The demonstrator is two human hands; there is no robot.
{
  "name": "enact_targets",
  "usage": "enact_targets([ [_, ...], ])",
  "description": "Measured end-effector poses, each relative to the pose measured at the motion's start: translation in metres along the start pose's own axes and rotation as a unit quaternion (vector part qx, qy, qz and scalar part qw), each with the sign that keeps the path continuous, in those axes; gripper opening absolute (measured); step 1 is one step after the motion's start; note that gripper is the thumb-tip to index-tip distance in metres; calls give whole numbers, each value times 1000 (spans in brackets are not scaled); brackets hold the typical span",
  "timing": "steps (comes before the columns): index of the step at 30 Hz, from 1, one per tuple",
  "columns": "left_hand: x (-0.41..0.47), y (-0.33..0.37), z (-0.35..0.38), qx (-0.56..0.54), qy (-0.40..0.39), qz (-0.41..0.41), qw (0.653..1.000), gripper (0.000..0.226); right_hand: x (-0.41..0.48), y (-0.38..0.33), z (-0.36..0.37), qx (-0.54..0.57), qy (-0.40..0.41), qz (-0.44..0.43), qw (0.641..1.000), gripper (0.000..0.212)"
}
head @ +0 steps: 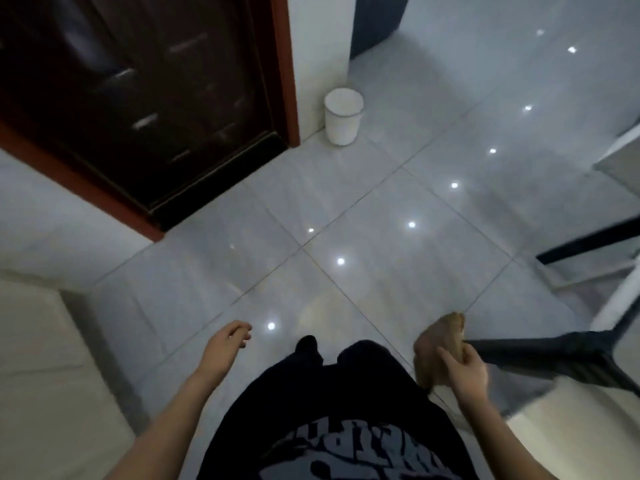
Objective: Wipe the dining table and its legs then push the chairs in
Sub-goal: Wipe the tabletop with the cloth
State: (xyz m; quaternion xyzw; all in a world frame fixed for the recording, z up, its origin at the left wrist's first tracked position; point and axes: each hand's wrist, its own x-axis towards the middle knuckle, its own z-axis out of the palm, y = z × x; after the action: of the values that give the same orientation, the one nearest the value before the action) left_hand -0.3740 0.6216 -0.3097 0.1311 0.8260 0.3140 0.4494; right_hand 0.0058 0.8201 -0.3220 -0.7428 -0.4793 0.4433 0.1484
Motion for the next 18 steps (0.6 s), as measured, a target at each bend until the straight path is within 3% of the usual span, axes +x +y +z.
enact_targets([
  [4,58,39,-18,40,-32,-7,999,18,26,-62,11,28,47,0,999,20],
  [9,128,95,-10,71,-48,-11,996,17,77,-116,13,91,47,-4,995,14],
  [18,224,271,108,122,-108,38,986,18,199,-141,-28,107,106,92,984,19],
])
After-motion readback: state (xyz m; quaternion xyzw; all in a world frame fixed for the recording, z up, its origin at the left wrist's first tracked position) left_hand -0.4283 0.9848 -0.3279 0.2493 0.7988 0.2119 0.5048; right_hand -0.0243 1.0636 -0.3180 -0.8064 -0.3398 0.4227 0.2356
